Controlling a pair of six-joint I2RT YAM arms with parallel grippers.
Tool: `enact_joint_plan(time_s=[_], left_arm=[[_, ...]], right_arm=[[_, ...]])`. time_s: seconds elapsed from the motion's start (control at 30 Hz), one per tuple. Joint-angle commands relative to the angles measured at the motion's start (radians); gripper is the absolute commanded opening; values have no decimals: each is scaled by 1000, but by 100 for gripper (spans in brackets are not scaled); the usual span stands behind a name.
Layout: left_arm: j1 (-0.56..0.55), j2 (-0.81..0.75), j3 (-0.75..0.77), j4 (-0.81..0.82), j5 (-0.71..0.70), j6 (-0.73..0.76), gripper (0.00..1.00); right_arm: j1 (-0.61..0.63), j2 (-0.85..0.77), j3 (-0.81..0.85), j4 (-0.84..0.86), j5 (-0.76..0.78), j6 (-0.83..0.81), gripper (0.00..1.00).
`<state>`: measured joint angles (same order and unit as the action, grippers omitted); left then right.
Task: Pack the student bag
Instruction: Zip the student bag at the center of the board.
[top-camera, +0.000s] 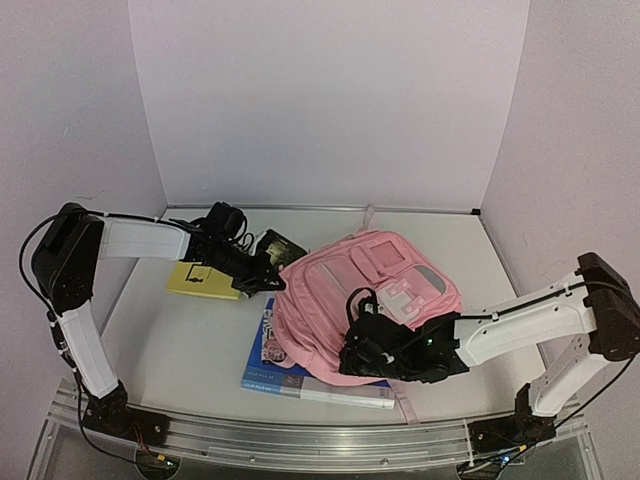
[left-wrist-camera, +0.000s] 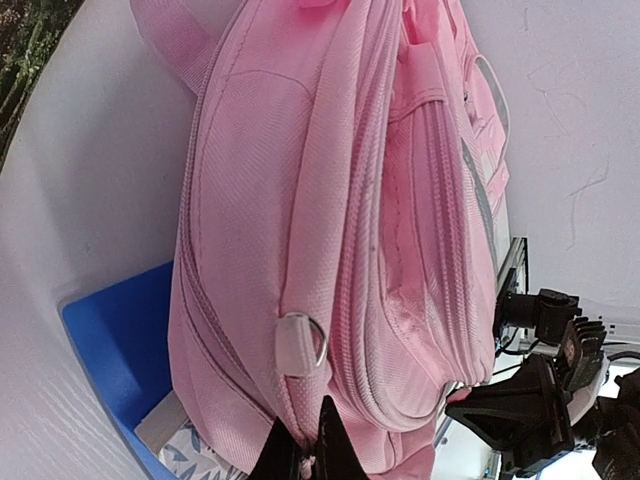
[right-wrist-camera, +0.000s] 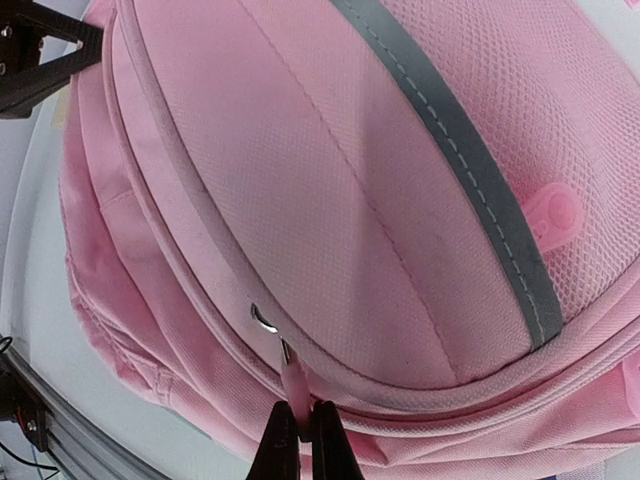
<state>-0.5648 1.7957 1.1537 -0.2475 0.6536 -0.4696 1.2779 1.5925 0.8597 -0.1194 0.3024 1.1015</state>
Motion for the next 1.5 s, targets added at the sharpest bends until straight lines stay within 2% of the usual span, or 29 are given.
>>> enact_joint_plan(time_s=[0.0, 0.27, 0.33, 0.47, 0.53, 0.63, 0.8, 0.97, 1.07, 1.17, 1.23, 1.37, 1.47], left_arm=[[115, 28, 127, 45, -77, 103, 0], [159, 101, 251, -9, -74, 159, 1], [160, 106, 268, -25, -63, 162, 9], [156, 61, 224, -20, -52, 142, 41], [147, 16, 164, -9, -71, 125, 53], [120, -59, 54, 9, -102, 75, 62], [28, -151, -90, 52, -137, -28, 70], [-67, -195, -156, 96, -174, -124, 74], [-76, -200, -195, 135, -174, -177, 74], [-77, -178, -209, 172, -153, -195, 69], [-80, -153, -195, 182, -135, -199, 61], [-81, -124, -173, 174, -132, -190, 32], [-81, -128, -167, 141, -172, -173, 16]], right_arm=[[-9, -13, -74, -71, -58, 19, 0], [-29, -54, -126, -37, -86, 17, 0], [-52, -51, -117, -34, -96, -3, 0], [-87, -42, -90, -29, -113, -57, 0], [-107, -43, -81, -27, -124, -80, 0], [-142, -44, -71, -20, -148, -112, 0], [-185, -41, -48, -15, -171, -154, 0], [-208, -25, -25, -14, -181, -183, 0], [-213, -16, -11, -13, -183, -193, 0], [-216, -11, 2, -13, -183, -205, 0], [-219, -11, 7, -13, -185, -210, 0], [-233, -19, -4, -14, -198, -208, 0], [-254, -38, -29, -14, -211, -204, 0]])
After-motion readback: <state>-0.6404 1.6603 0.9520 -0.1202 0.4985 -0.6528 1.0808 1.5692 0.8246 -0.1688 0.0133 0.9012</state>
